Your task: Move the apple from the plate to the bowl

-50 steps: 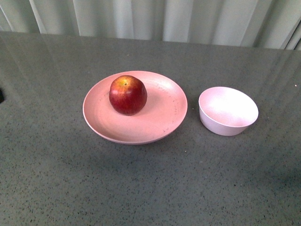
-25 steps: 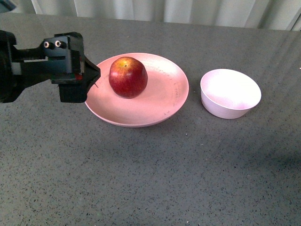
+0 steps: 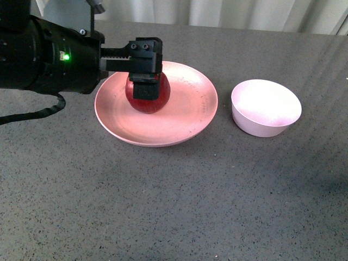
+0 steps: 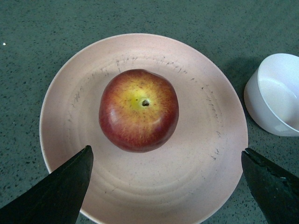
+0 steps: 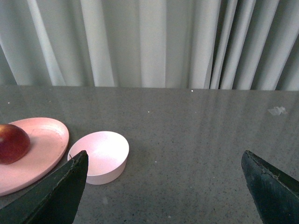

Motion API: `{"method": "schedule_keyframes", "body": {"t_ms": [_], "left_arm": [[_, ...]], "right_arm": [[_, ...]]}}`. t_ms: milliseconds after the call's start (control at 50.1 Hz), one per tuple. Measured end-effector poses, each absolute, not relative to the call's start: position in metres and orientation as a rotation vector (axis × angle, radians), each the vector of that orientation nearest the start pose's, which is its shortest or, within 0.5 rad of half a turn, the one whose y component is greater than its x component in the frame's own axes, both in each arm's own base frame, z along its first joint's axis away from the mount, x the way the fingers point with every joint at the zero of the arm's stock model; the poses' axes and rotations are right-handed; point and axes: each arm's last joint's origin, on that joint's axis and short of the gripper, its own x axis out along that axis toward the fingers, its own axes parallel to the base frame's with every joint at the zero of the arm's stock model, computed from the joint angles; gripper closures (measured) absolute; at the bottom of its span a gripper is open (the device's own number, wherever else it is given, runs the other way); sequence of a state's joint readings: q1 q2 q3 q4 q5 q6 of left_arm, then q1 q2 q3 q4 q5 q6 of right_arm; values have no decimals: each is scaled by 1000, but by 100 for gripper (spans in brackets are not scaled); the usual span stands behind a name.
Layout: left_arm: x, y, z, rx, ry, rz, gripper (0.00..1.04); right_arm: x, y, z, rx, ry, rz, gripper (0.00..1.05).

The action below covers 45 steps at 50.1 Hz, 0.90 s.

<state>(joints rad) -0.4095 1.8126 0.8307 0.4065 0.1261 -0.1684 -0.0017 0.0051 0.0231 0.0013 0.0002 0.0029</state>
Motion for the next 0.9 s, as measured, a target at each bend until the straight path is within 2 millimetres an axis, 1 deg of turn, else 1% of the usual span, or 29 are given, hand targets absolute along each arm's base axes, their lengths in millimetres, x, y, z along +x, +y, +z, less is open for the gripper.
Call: {"method": "schedule_keyframes", "body": {"t_ms": [120, 299, 439, 638, 898], "left_arm": [[332, -151, 131, -56, 620, -478, 9], [347, -158, 124, -46, 631, -476, 9], [359, -161, 124, -49, 628, -472, 9], [370, -162, 120, -46, 639, -452, 9], [380, -165, 111, -42, 666, -441, 9]], "right_arm": [[97, 0, 171, 3, -19, -2, 9], [97, 0, 171, 3, -19, -2, 9], [97, 0, 171, 3, -19, -2, 9], [97, 0, 171, 3, -19, -2, 9], [97, 0, 171, 3, -19, -2, 9]]}}
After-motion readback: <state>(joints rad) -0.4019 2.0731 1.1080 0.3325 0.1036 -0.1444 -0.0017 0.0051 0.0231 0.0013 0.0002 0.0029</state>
